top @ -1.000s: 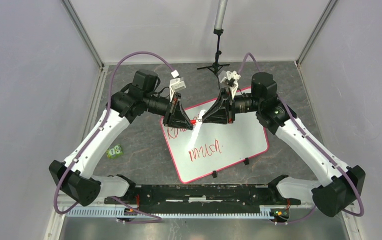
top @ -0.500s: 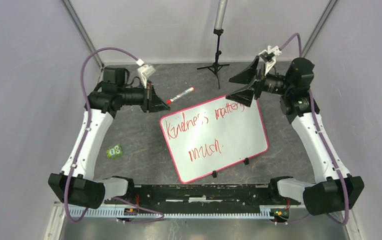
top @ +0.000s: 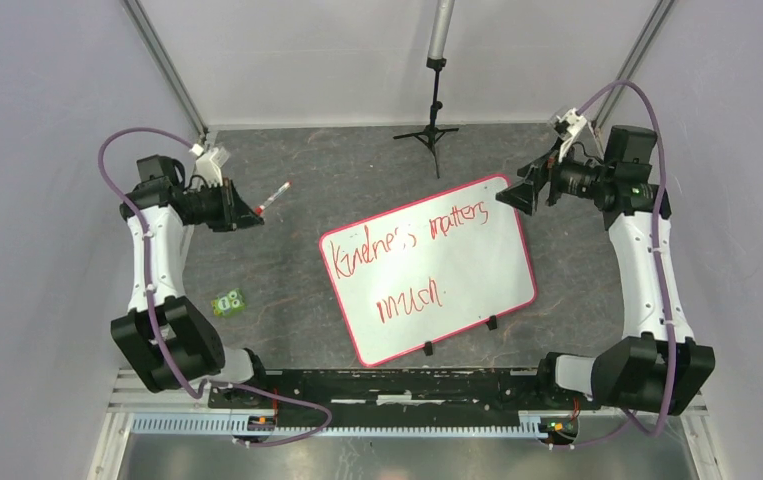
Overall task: Write a sentence on the whiteboard
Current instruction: Put down the whiteboard marker at the center of the board.
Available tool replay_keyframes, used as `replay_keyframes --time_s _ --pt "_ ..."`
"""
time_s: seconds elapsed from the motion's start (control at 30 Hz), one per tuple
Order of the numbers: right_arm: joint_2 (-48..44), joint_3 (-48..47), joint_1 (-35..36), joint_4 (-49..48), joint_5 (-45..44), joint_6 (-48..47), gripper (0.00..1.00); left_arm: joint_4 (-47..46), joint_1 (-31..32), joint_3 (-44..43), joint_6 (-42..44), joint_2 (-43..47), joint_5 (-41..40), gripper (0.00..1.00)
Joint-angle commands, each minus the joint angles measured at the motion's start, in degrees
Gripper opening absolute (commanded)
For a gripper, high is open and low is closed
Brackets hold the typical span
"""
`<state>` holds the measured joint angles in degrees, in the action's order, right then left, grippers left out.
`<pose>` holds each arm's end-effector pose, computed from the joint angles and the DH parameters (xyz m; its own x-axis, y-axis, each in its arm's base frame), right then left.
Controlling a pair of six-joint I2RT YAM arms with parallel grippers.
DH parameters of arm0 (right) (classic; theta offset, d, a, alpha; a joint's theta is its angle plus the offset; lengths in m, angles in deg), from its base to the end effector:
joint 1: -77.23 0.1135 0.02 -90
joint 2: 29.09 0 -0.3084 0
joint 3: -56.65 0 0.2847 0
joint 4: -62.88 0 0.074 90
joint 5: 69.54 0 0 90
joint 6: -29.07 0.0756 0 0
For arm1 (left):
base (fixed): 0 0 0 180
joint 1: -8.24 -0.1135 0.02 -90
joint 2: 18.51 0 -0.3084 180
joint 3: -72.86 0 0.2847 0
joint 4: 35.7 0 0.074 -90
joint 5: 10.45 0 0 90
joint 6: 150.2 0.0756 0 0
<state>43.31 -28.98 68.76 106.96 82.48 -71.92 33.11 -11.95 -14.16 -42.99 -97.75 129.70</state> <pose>0.3045 0.0222 0.4165 -0.3681 -0.0356 -0.9291 -0.7650 0.5796 0.2809 0.3052 0.0504 0.3479 -0.7465 -0.0725 -0.6614 0.3651 0.7864 -0.4983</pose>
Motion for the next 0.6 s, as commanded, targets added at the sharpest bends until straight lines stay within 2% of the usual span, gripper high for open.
replay_keyframes --time_s 0.0,0.1,0.2,0.3,0.57 --pt "-0.46 -0.72 -0.41 16.96 -14.02 -18.72 0.97 0.84 -1.61 5.40 8.41 -1.92 -7.61 0.02" --pt "-3.15 2.29 -0.54 14.62 -20.60 -18.86 0.98 -1.82 -1.79 9.66 8.69 -3.26 -11.23 0.02" --pt "-6.40 5.32 -0.67 11.89 -25.85 -17.84 0.98 -4.34 -1.78 13.44 10.18 -4.32 -11.57 0.02" --pt "-8.43 7.42 -0.84 9.98 -29.94 -16.75 0.98 -8.77 -1.78 16.93 7.90 -5.40 -13.76 0.02" --pt "-8.55 8.29 -2.52 10.63 -27.44 -17.45 0.98 -17.89 -1.79 23.74 4.78 -6.55 -20.73 0.06"
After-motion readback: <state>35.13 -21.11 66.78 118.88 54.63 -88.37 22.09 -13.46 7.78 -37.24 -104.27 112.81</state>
